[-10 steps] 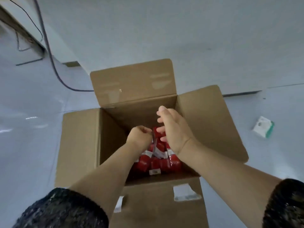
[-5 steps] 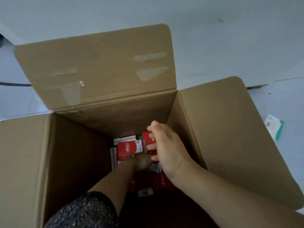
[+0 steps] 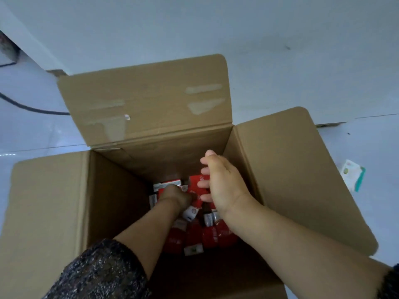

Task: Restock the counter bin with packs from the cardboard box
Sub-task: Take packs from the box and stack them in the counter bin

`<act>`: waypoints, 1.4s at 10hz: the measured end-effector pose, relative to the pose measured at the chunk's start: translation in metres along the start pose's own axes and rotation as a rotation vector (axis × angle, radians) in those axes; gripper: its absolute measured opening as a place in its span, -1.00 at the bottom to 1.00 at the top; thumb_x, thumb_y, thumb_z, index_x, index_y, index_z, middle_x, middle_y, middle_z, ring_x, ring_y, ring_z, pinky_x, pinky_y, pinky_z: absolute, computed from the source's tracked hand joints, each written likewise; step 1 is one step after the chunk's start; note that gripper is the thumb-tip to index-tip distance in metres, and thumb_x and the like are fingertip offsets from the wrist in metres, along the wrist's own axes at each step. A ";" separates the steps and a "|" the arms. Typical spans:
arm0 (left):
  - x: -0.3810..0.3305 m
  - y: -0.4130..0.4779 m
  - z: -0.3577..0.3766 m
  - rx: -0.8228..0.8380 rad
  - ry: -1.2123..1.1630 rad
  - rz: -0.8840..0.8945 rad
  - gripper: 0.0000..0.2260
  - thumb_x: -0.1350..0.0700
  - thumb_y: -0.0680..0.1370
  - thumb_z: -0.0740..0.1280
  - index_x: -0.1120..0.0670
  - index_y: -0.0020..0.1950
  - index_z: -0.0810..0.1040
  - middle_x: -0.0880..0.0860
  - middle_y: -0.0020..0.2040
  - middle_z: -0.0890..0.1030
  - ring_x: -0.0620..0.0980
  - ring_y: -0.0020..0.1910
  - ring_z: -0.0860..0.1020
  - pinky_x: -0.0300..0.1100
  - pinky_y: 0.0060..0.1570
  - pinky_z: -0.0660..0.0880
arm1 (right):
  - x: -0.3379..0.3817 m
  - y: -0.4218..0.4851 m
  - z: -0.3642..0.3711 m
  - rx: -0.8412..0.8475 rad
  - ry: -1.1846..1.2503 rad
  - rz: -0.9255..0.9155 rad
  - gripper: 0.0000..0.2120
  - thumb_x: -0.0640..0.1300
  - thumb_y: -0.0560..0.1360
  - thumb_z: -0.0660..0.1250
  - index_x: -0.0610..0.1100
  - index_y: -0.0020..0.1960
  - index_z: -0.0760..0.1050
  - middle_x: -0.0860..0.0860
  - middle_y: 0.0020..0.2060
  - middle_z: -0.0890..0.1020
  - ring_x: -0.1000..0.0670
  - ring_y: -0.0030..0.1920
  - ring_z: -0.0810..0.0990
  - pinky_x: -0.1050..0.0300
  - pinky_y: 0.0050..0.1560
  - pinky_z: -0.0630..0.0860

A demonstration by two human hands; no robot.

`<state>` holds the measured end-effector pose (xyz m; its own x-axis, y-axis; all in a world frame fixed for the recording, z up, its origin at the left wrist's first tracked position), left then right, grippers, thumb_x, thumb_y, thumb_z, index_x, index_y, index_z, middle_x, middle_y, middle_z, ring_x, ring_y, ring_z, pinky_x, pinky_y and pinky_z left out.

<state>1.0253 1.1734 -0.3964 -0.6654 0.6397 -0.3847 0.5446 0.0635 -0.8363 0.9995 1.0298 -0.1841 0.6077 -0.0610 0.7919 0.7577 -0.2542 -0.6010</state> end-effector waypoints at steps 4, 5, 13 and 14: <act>-0.090 -0.259 -0.095 -0.020 -0.556 0.171 -0.80 0.29 0.47 0.43 0.18 -0.05 0.41 0.12 -0.23 0.53 -0.05 -0.37 0.54 -0.21 -0.49 0.54 | 0.116 -0.117 -0.022 0.012 -0.081 -0.166 -0.74 0.19 0.55 0.08 0.07 -0.14 0.41 0.06 -0.13 0.53 -0.05 0.00 0.55 -0.21 0.19 0.48; -0.113 -0.320 -0.118 0.014 -0.651 0.256 -0.87 0.31 0.48 0.40 0.22 -0.02 0.51 0.14 -0.19 0.66 0.01 -0.29 0.63 -0.16 -0.34 0.58 | 0.164 -0.157 -0.034 0.010 -0.093 -0.268 -0.73 0.12 0.60 0.08 0.02 -0.12 0.44 0.05 -0.17 0.53 -0.04 -0.05 0.55 -0.17 0.15 0.49; -0.341 -0.849 -0.249 -0.296 -0.545 1.173 -0.73 0.25 0.44 0.45 -0.02 0.07 0.57 -0.04 -0.07 0.67 -0.09 -0.06 0.62 -0.23 -0.13 0.53 | 0.579 -0.509 -0.170 -0.233 -0.374 -1.024 -0.50 0.18 0.50 0.25 0.23 0.39 0.19 -0.02 0.28 0.37 -0.05 0.21 0.45 -0.11 0.24 0.45; -0.375 -0.870 -0.264 -0.339 -0.472 1.226 -0.77 0.22 0.43 0.46 -0.11 -0.08 0.58 -0.09 -0.15 0.68 -0.11 -0.12 0.64 -0.18 -0.11 0.59 | 0.617 -0.518 -0.171 -0.278 -0.475 -1.022 -0.52 0.14 0.52 0.26 0.21 0.39 0.21 -0.02 0.30 0.39 -0.07 0.23 0.44 -0.02 0.24 0.42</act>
<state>0.9357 1.0803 0.5787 0.2610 0.1038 -0.9598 0.9607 -0.1253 0.2477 0.9411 0.9587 0.6343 -0.1842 0.6488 0.7383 0.9040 -0.1829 0.3863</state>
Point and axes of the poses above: each hand's wrist, its own y-axis towards the middle knuckle, its own z-axis out of the palm, x = y × z, the point moved 6 cm from there along y, towards the middle knuckle
